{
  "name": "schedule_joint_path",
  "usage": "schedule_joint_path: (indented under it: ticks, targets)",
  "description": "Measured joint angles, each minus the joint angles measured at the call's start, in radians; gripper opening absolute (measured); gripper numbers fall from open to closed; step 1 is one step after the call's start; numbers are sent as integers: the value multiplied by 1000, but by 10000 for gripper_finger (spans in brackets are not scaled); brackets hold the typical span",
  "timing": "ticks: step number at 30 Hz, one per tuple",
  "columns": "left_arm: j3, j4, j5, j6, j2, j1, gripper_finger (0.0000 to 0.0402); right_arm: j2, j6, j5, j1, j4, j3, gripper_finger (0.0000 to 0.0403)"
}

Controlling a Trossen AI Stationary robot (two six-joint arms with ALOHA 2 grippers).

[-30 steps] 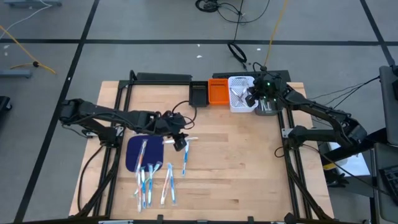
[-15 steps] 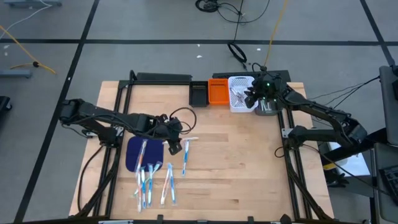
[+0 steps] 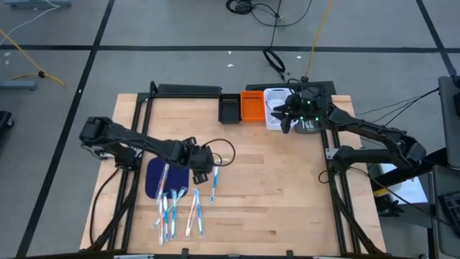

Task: Pick & Place Toothbrushes
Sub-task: Put the orange toothbrush into the black bin

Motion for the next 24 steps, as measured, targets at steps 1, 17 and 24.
schedule_joint_path:
  ticks: [1,17,24]
  targets:
    - [0,-4,0,1,19,0,209,-4,0,1,10,-1,0,124]
    - [3,-33,-8,-4,250,53,209,-14,22,4,148,30,-1,125]
    - [4,-1,98,20,262,83,148,-14,22,5,167,30,-1,121]
